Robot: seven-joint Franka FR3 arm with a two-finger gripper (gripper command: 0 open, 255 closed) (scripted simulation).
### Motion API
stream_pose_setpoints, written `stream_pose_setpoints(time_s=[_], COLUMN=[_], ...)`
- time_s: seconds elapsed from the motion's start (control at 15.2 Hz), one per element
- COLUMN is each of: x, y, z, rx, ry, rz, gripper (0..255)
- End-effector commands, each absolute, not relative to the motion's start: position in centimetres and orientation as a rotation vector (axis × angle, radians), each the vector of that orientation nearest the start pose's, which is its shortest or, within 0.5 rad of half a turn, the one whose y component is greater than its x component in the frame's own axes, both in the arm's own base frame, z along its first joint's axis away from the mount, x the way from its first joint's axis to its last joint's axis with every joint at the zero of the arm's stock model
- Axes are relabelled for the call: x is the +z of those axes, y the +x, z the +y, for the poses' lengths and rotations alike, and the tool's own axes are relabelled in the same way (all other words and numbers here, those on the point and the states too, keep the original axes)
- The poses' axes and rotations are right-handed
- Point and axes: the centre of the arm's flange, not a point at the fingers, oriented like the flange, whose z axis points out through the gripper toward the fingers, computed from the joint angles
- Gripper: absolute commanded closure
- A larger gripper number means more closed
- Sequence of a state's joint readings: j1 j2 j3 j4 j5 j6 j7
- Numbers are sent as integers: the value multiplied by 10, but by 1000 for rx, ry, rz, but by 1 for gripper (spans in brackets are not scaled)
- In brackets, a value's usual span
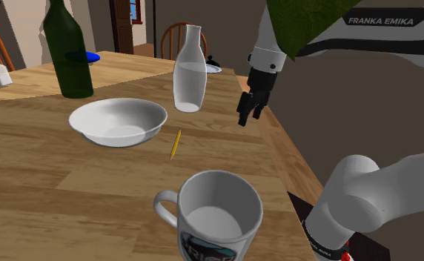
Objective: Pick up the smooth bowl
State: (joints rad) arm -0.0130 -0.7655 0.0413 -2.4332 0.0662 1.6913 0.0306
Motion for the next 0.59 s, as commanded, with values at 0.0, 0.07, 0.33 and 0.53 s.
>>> stream_pose_setpoints(time_s=[0.0,0.07,0.33,0.53], x=[558,558,561,565], y=[321,327,349,367], z=[18,27,61,86], rx=[-35,-34,-33,-32], ry=[-3103,-3082,-2994,-2927], rz=[32,44,90,123], gripper=[0,0,0,0])
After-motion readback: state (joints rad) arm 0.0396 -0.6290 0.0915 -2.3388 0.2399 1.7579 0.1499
